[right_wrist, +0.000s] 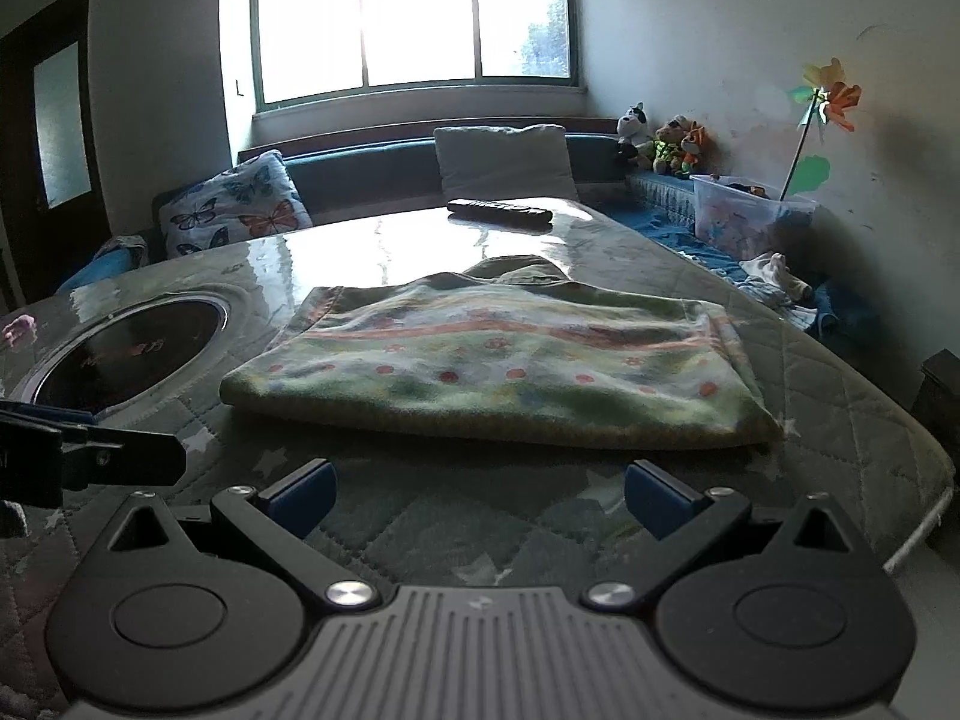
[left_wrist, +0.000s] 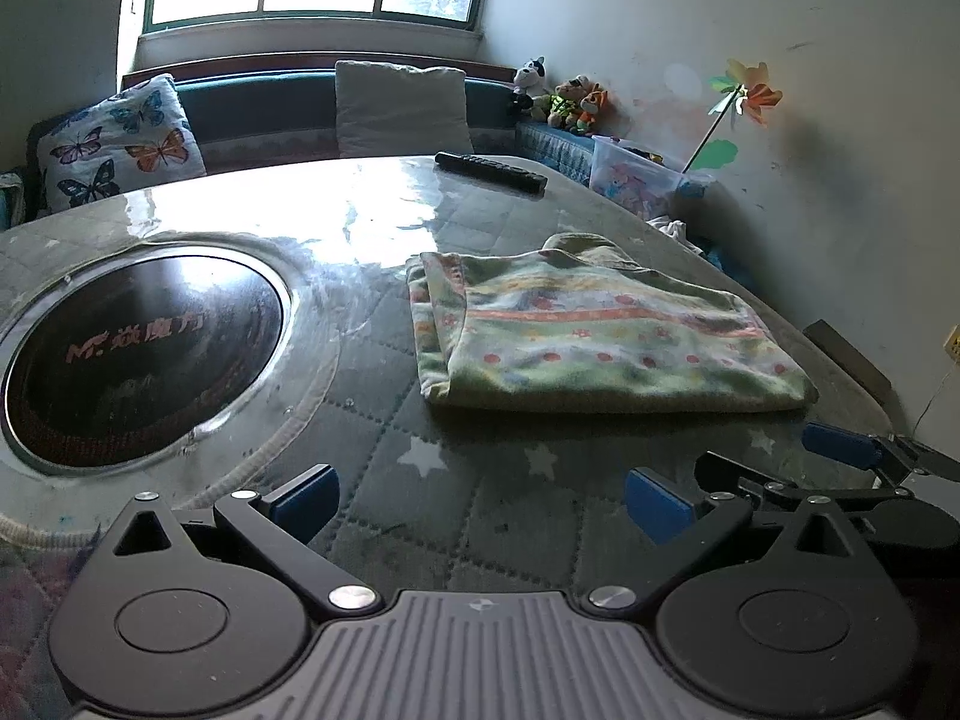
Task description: Fold clothes
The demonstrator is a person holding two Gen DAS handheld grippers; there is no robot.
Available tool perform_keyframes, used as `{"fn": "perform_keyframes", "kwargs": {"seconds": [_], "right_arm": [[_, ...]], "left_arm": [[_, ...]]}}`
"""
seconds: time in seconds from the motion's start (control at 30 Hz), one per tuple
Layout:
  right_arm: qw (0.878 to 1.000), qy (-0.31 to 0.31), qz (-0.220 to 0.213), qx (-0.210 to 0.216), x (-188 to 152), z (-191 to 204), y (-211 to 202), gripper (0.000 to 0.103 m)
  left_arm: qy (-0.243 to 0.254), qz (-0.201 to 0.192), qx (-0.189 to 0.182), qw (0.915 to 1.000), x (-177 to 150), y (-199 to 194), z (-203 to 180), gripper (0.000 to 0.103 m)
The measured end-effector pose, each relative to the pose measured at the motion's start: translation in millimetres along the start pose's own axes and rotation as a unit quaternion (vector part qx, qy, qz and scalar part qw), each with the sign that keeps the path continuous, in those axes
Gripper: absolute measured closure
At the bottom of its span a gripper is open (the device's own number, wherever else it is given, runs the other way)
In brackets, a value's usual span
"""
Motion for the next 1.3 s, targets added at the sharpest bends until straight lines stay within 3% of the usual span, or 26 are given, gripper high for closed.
{"fn": "perform_keyframes", "kwargs": {"seconds": [1.3], "right_arm": [[1.0, 0.018, -0.016, -0.019, -16, 3, -31, 0.0]], "left_arm": [[0.0, -0.005, 0.001, 1.0, -25, -24, -7, 0.0]]}}
Point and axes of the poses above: each gripper's, at about its wrist camera, not at the fingertips, and y roughly the way its jaws point, z to its left, x to its top, the point moved 10 cm from there along y, roughly the way its jaws point, and after that the axes turned 7 degrees about -y, right-handed, at the moved point
